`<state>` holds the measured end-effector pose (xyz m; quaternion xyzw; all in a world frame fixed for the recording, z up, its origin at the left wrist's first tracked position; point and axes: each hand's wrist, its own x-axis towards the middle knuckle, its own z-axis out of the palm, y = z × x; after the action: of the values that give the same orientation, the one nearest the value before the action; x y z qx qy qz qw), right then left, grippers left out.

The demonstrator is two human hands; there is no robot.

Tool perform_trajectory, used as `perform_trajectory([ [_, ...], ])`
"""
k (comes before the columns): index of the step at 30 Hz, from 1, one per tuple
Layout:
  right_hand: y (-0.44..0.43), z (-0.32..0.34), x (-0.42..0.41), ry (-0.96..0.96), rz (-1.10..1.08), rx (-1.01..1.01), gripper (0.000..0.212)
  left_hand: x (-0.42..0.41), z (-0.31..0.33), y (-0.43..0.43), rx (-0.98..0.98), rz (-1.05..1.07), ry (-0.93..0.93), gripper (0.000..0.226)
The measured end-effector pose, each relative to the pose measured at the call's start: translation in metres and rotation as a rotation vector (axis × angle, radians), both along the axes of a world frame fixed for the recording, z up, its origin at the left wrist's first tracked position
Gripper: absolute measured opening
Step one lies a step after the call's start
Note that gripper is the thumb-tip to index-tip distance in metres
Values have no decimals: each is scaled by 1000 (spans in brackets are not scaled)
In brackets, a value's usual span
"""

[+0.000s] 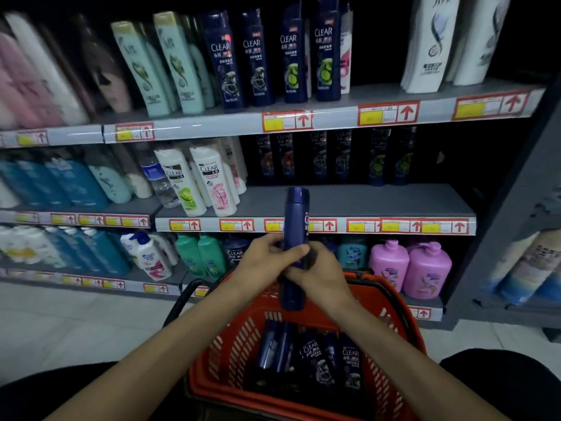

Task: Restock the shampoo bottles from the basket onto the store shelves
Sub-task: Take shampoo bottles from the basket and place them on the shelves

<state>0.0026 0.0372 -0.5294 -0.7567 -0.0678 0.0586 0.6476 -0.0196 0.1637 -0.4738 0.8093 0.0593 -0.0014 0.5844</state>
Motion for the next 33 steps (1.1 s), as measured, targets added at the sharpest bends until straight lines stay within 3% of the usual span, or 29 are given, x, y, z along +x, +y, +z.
perform_trajectory([
  [2,1,1,-3,-56,-4,-43,63,7,-6,2,-30,53,-13,33],
  [4,3,1,0,-105,8,-63,59,13,-11,12,-94,81,-22,35],
  [8,11,3,17,-76,-26,-88,68,28,-14,34,-203,97,-61,32],
  [15,38,4,69,-151,-99,-218,38,74,-17,57,-341,111,-108,45],
  [19,57,15,107,-235,-134,-183,37,111,-12,65,-422,106,-173,42],
  [26,87,9,183,-340,-233,-176,39,176,-20,94,14,188,-280,33],
  [33,119,-7,255,-381,-360,-274,41,224,-47,101,54,155,-197,79],
])
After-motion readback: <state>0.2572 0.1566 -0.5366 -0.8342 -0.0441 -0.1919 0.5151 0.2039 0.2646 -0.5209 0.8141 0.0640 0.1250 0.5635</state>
